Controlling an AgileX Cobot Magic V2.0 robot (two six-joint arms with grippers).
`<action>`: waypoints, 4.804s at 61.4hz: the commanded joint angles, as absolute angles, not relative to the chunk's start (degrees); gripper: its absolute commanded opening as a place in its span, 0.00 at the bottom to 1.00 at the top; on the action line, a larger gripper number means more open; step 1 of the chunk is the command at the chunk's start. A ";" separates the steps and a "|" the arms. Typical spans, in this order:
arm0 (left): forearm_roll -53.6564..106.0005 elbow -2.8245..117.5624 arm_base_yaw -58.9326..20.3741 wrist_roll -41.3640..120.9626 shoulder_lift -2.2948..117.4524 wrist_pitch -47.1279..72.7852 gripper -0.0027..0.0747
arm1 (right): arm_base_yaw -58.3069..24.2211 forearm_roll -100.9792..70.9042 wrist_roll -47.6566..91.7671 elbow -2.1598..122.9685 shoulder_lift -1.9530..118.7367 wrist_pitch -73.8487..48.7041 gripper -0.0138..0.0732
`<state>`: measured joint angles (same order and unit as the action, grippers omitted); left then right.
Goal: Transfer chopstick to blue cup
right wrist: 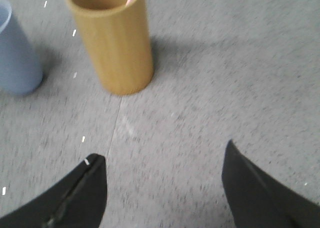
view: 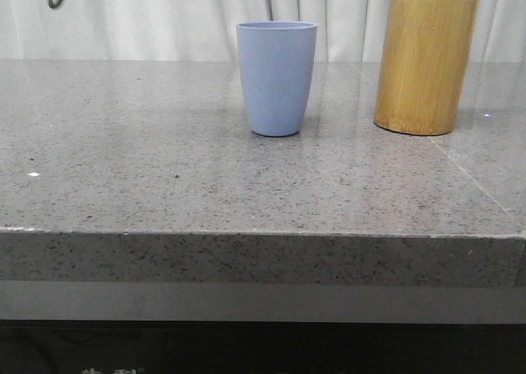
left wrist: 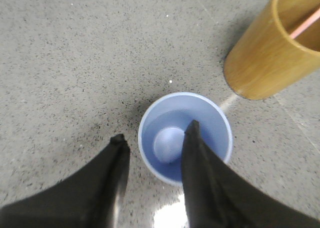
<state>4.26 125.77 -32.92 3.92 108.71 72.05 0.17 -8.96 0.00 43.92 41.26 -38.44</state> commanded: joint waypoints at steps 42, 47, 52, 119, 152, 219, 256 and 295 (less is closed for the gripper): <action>4.68 66.58 -29.81 2.57 61.23 43.74 0.28 | 8.89 -30.33 8.14 72.18 68.28 -42.12 0.65; 4.68 66.10 -29.81 2.57 60.09 43.74 0.28 | 8.89 -32.16 9.71 76.59 73.27 -44.44 0.65; 4.68 66.10 -29.81 2.57 59.83 43.62 0.28 | 8.89 -32.81 9.77 80.26 77.13 -45.49 0.65; 4.68 66.10 -29.81 2.57 59.94 43.29 0.28 | 8.89 -41.67 16.91 91.53 89.80 -47.35 0.09; 4.68 66.10 -29.81 2.57 59.94 43.05 0.28 | 6.38 -37.24 20.44 120.76 88.86 -63.82 0.08; 4.68 66.10 -29.81 2.57 59.94 42.70 0.28 | -21.44 -23.66 23.82 120.03 102.95 -56.08 0.25; 4.68 66.10 -29.81 2.57 59.94 42.43 0.28 | -21.38 -9.45 11.81 119.83 90.44 -64.72 0.53; 4.68 66.10 -29.81 2.57 59.94 42.43 0.28 | -19.51 -3.59 -2.19 62.31 47.40 -43.69 0.53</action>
